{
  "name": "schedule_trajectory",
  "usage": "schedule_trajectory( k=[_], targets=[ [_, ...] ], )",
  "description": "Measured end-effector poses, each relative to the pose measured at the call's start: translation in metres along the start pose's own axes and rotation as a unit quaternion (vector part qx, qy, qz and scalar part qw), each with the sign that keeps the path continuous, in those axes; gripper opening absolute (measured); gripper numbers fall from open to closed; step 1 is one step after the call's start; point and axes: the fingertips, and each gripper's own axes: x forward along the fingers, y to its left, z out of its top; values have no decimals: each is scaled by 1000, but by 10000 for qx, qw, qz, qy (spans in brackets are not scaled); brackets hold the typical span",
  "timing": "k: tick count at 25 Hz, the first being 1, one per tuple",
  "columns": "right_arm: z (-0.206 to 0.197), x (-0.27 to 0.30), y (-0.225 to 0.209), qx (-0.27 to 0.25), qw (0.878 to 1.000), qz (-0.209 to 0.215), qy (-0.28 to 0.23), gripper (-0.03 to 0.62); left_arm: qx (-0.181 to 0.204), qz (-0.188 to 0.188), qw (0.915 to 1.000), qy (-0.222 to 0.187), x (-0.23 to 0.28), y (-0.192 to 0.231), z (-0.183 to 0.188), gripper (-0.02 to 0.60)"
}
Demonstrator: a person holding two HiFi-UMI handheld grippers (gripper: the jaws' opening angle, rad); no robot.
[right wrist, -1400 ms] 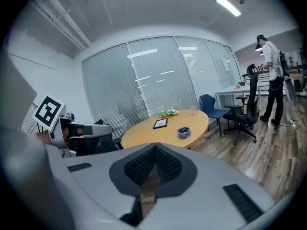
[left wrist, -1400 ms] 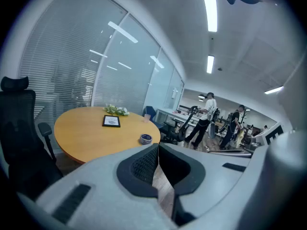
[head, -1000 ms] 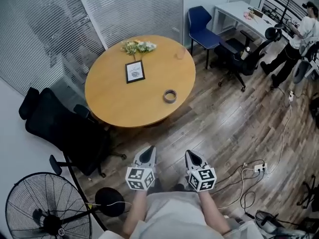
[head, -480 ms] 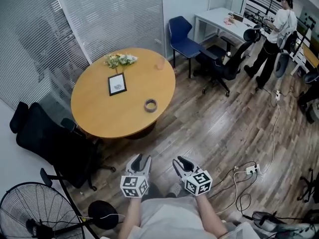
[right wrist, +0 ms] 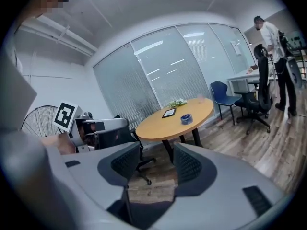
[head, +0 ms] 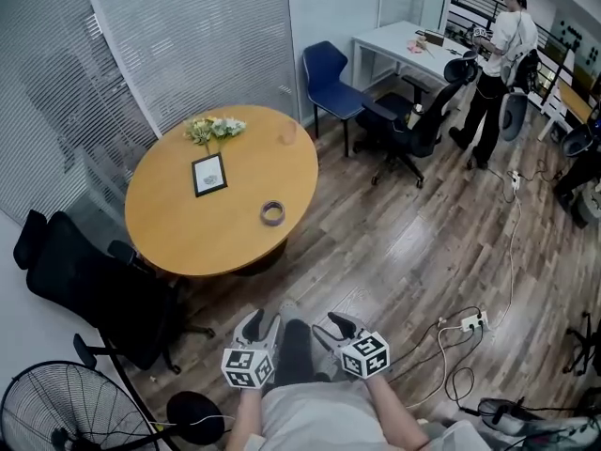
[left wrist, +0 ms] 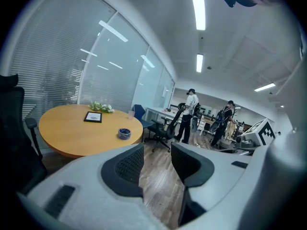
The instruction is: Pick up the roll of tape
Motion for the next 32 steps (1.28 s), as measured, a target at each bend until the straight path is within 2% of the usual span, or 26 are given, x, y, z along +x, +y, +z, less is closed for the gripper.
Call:
schedule_trajectory(
  k=[8, 20, 27, 32],
  targets=[
    [6, 4, -23, 126, 9998, -172, -7, 204, 69, -169, 9998, 62, 23, -4, 3, 160],
    [14, 28, -50, 309, 9993, -98, 165, 204, 54, 3, 9996, 295, 56, 15, 11, 160],
    [41, 65, -69, 220, 9993, -82, 283, 204, 89, -21, 9994, 332, 101, 35, 40, 160],
    [64, 103, -82, 184, 9990, -131, 383, 202, 115, -9, 9995, 309, 132, 71, 69, 160]
  ],
)
